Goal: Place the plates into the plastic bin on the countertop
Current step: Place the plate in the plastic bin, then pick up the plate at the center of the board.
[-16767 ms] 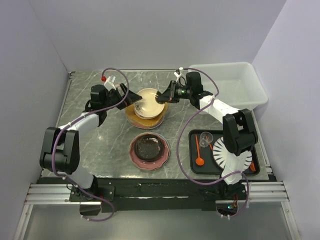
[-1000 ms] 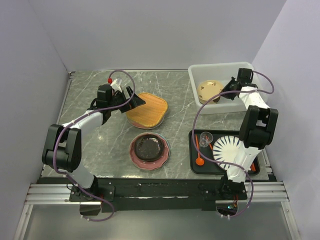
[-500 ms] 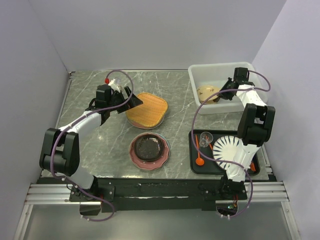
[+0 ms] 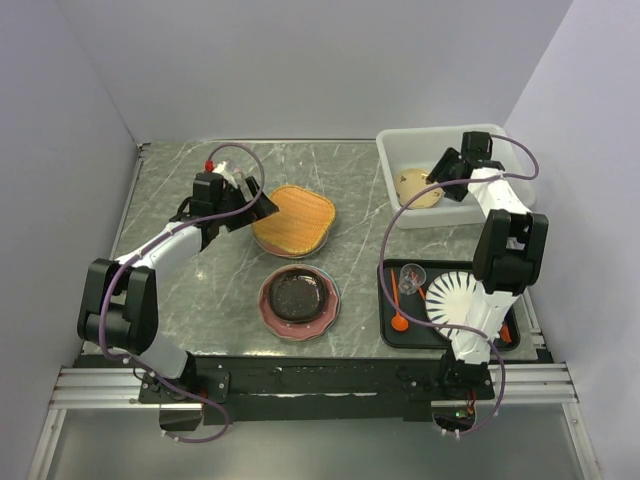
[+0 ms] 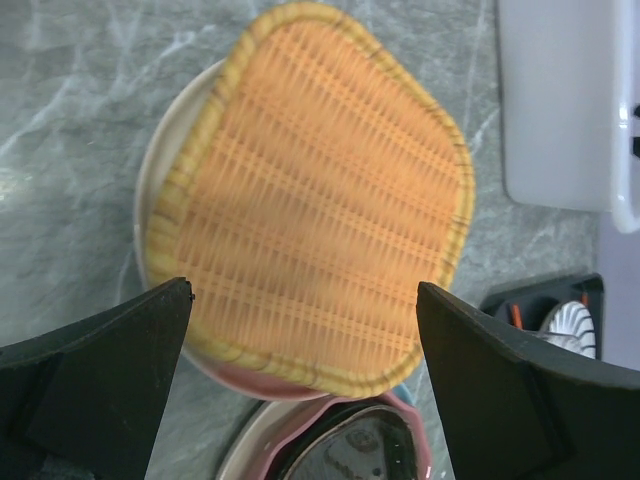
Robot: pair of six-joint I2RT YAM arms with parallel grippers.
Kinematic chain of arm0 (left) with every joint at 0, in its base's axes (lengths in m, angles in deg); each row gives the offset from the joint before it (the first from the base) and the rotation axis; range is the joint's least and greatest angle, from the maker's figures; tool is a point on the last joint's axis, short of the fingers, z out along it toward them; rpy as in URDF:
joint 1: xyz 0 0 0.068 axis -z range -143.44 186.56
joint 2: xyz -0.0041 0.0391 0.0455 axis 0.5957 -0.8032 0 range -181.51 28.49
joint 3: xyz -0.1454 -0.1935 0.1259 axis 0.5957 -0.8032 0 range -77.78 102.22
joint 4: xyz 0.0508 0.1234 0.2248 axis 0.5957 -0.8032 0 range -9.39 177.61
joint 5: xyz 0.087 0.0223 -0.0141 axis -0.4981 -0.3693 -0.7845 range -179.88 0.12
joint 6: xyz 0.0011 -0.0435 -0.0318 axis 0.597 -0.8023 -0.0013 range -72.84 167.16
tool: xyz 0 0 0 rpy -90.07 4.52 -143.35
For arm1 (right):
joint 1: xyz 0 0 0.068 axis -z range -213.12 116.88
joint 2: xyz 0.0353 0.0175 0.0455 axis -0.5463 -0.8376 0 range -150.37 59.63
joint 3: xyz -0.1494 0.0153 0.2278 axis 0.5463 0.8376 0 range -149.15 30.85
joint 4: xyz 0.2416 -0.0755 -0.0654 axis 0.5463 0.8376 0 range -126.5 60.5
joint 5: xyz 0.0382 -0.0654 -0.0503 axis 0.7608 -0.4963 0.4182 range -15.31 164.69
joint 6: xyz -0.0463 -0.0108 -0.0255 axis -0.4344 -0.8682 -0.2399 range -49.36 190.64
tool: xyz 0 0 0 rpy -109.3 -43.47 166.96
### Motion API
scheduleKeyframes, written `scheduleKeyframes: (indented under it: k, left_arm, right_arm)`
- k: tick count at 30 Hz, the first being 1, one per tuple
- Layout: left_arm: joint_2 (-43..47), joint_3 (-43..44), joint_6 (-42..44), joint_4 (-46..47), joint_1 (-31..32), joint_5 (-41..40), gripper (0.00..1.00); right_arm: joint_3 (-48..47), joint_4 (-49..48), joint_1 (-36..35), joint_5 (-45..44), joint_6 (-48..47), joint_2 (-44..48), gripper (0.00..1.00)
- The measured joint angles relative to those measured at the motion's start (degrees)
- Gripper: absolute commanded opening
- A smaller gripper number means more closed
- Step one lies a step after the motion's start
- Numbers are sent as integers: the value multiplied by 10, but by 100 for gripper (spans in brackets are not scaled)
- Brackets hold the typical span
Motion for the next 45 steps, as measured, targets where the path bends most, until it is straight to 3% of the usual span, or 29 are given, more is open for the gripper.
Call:
scheduleKeyframes:
  k: [15, 26, 45]
  left_arm:
    - [5, 1, 12, -40, 0, -63, 99]
    - [2, -30, -5, 25, -40, 4, 98]
    - [-32, -45, -18, 86, -45, 63, 93]
  right_arm:
    - [33, -27, -48, 8, -9, 140, 78]
    - [29, -26, -61, 72, -10, 143, 78]
    - [22, -17, -108, 114, -13, 143, 79]
